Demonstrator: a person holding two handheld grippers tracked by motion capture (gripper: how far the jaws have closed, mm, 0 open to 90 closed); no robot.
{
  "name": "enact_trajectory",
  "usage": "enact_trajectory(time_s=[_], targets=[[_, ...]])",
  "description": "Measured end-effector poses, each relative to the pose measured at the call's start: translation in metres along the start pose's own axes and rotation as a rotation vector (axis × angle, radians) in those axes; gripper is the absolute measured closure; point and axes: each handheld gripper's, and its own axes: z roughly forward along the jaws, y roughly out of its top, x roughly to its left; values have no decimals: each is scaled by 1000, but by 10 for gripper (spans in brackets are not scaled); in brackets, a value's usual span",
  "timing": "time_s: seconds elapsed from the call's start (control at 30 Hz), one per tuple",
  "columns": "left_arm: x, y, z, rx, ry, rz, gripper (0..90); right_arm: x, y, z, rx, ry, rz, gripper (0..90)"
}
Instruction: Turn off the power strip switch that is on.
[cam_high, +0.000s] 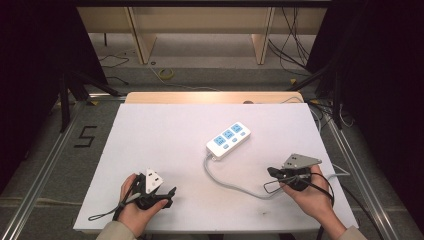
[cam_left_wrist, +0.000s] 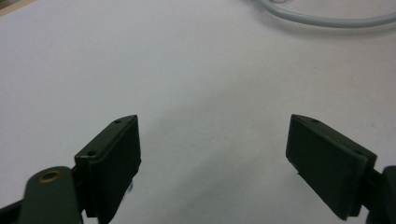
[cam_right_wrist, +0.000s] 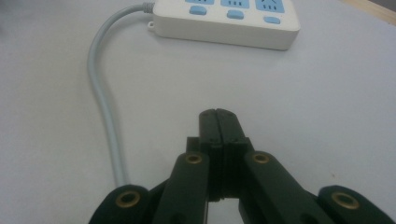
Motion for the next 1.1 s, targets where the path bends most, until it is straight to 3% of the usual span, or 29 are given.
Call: enact_trajectory(time_s=[1.1], targets=[[-3,0,1,-1,-4,3,181,-13,16,13,15,-13,26,900]])
